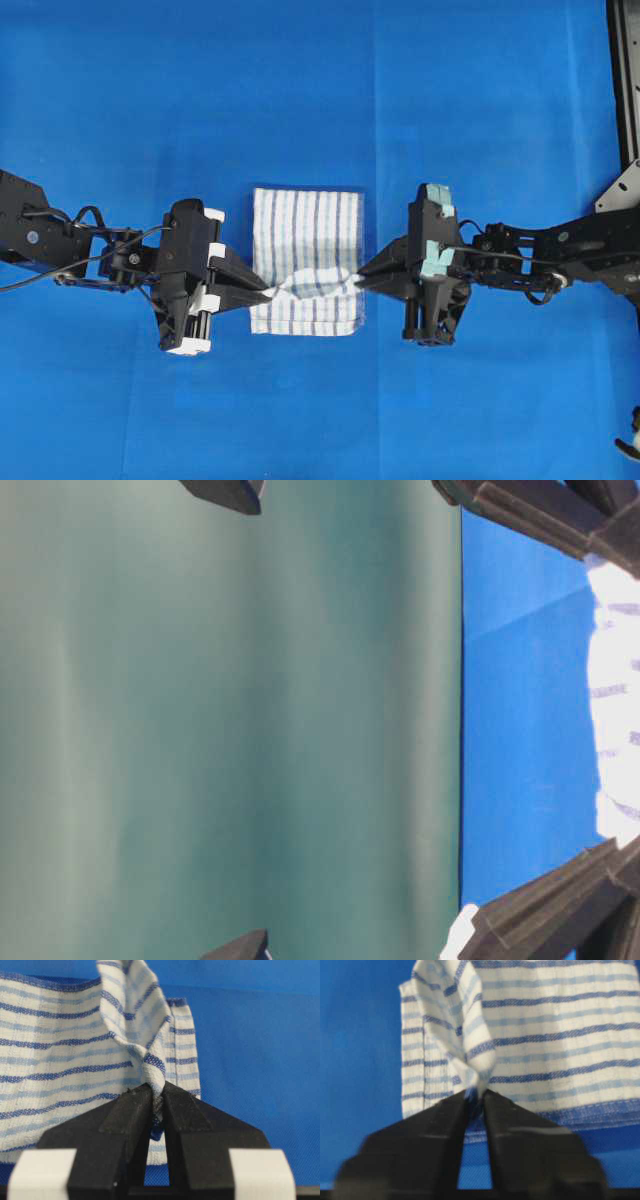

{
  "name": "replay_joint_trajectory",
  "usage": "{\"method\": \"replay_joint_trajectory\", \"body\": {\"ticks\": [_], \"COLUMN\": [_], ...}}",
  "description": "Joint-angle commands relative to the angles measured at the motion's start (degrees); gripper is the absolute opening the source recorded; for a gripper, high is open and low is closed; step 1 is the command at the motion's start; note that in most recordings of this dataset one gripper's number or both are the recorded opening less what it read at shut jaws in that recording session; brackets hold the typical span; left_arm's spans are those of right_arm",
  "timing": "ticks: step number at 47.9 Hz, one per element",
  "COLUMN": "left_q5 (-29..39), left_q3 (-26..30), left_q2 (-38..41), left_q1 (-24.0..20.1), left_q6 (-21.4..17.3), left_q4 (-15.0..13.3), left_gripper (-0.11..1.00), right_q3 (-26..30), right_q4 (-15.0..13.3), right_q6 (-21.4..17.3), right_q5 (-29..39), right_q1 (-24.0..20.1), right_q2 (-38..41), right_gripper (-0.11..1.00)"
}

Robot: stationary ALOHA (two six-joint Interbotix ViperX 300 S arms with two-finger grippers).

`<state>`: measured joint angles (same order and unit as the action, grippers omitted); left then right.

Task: Fold the blue towel.

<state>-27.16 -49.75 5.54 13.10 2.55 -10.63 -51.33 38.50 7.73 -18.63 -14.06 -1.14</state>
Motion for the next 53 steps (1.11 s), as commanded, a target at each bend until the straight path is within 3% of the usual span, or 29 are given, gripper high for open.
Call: {"method": "replay_joint_trajectory", "body": {"ticks": [1, 7, 11, 14, 19, 22, 29, 39, 53], "left_q5": [-0.2, -0.2, -0.1, -0.1, 0.6, 2.1, 6.6, 12.3, 12.6], "left_q3": [0.4, 0.5, 0.8, 0.7, 0.3, 0.2, 0.0, -1.2, -7.2], "left_q2": [-1.0, -1.1, -1.4, -1.8, -3.9, -6.0, -12.1, -21.6, -33.1], "left_q1": [0.2, 0.2, 0.1, 0.2, 0.3, 0.3, 0.3, 0.3, -1.1], "left_q6": [0.1, 0.7, 2.1, 2.7, 2.7, 2.5, 2.0, -1.3, -4.4], "left_q4": [-0.1, -0.2, -0.2, -0.1, 0.0, 0.0, 0.2, 0.2, 0.3], "left_gripper": [0.04, 0.08, 0.27, 0.47, 0.80, 0.91, 0.88, 0.88, 0.87], "right_q3": [1.2, 1.2, 1.2, 1.1, 1.0, 0.7, -0.3, -2.3, -8.0], "right_q4": [0.2, 0.4, 0.4, 0.4, 0.3, 0.2, -0.3, -0.3, -0.3], "right_q6": [0.1, 0.1, 0.1, 0.3, 0.6, 1.0, 3.1, 9.1, 16.5], "right_q5": [-0.1, -0.2, -0.3, -0.4, -0.1, -0.1, 1.1, 3.3, 6.8], "right_q1": [-0.4, -0.4, -0.4, -0.4, -0.4, -0.4, -0.4, 0.4, 3.1], "right_q2": [-0.4, -0.4, -0.5, -1.0, -2.7, -4.1, -8.8, -17.9, -34.0], "right_gripper": [0.33, 0.66, 0.83, 0.87, 0.85, 0.84, 0.84, 0.84, 0.84]}}
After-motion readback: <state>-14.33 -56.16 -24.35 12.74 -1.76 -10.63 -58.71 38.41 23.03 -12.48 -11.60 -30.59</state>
